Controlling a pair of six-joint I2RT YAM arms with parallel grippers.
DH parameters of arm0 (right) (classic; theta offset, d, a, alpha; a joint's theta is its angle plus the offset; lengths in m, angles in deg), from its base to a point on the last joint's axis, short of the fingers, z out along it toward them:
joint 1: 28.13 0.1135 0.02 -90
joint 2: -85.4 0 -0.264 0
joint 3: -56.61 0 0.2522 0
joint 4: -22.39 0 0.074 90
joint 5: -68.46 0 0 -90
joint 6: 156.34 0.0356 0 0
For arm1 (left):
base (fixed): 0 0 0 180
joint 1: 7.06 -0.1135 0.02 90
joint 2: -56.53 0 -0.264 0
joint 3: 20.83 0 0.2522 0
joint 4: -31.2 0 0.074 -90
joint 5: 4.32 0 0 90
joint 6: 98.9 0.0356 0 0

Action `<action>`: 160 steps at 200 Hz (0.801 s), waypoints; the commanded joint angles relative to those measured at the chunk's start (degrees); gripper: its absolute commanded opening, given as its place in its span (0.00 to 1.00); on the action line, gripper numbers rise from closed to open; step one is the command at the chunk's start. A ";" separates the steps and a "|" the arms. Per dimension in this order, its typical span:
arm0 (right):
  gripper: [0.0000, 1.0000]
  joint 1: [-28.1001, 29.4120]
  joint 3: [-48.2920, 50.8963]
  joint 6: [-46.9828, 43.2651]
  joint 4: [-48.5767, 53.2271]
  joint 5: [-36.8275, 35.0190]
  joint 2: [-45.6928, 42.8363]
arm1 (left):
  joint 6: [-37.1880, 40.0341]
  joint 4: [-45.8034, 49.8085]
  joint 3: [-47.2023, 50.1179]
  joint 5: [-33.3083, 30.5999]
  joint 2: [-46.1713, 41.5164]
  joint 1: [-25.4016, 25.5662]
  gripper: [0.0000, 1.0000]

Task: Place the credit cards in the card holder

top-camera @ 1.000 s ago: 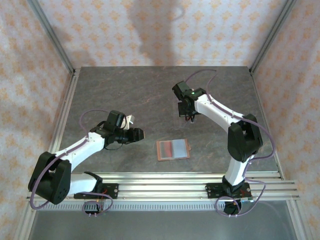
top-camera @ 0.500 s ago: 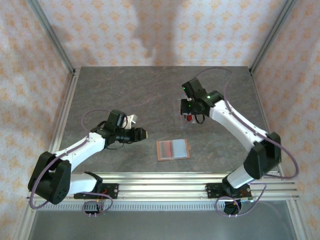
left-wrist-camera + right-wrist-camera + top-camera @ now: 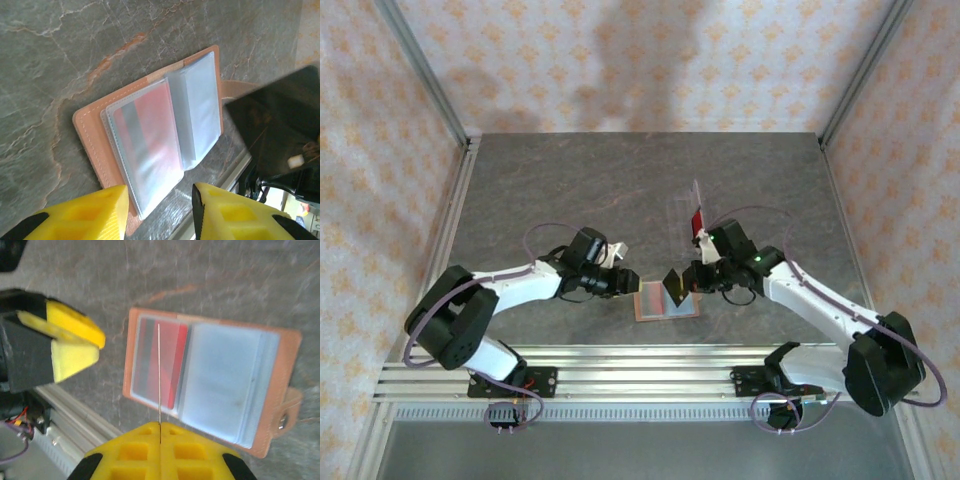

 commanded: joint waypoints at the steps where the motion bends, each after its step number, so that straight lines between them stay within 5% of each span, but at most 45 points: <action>1: 0.00 -1.49 2.29 0.80 -6.91 6.65 1.20 | -1.33 -3.19 -0.93 1.00 0.79 0.38 0.39; 101: 0.00 -6.06 5.61 -1.94 -9.78 14.50 10.62 | -3.15 -5.53 1.14 -0.88 3.86 0.99 0.34; 160: 0.00 -6.15 6.32 -0.52 -11.19 11.85 13.11 | -2.80 -5.82 1.68 -2.19 4.97 0.95 0.29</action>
